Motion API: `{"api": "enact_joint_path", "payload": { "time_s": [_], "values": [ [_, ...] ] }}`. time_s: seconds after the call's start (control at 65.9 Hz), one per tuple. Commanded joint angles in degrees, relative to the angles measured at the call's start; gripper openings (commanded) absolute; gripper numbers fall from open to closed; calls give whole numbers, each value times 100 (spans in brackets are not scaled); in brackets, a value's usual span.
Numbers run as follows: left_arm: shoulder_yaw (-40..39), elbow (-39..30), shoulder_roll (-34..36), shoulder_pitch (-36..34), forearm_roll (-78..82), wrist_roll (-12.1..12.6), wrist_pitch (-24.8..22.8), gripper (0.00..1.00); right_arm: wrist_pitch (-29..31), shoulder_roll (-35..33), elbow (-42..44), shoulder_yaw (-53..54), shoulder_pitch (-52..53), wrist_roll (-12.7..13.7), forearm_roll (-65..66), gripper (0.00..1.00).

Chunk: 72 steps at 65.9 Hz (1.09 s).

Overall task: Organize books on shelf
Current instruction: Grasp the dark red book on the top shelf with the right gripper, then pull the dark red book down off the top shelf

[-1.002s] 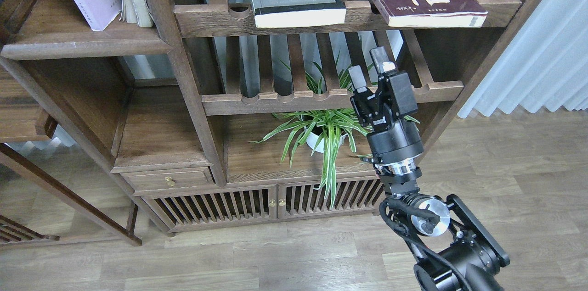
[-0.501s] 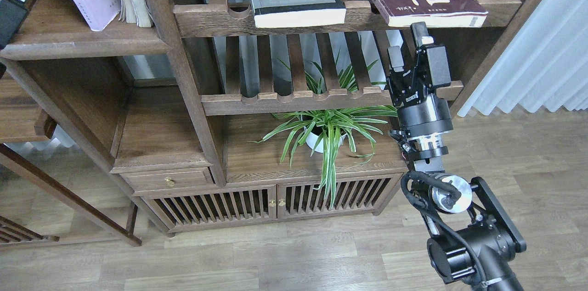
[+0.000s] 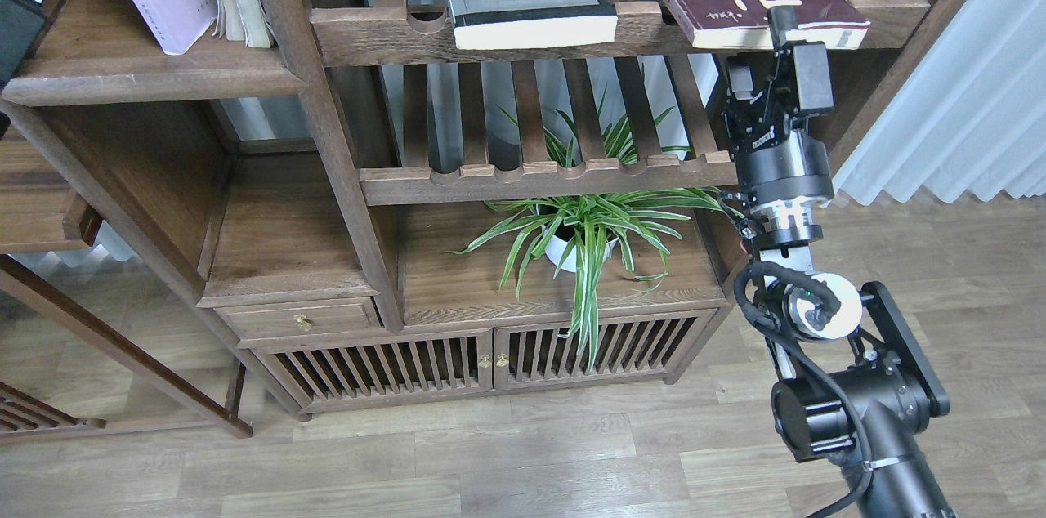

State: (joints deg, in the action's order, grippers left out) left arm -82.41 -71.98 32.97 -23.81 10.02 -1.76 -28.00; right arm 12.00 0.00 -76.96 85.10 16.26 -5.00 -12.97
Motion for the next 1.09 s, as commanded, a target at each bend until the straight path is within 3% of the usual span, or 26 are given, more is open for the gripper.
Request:
{"api": "enact_joint_path", "payload": {
  "time_s": [0.0,0.213,0.364,0.471,0.516,0.547,0.562,0.79,1.078],
  "values": [
    [-3,0,-1,0,0,0,0,100,-207,0,32,86,149,-1,-74,98],
    [-3,0,-1,0,0,-9,0,100,-260,0,50,191,184,-1,-136,84],
    [-12,0,-1,0,0,-9,0,100,-277,0,59,200,141,-10,-145,62],
    [-21,0,-1,0,0,-9,0,100,-260,-9,50,200,114,-1,-145,39],
    [-21,0,-1,0,0,-9,0,100,-189,-44,50,209,97,-10,-145,18],
    [-30,0,-1,0,0,-9,0,100,-172,-61,50,209,88,-10,-145,12],
    [-30,0,-1,0,0,0,0,100,-128,-122,59,200,79,-1,-145,4],
    [-56,17,-1,0,9,0,0,100,-49,-211,24,121,-26,61,-215,3],
    [-21,105,-45,26,9,-26,0,100,1023,-272,-618,208,-843,17,-927,2]
  ]
}}
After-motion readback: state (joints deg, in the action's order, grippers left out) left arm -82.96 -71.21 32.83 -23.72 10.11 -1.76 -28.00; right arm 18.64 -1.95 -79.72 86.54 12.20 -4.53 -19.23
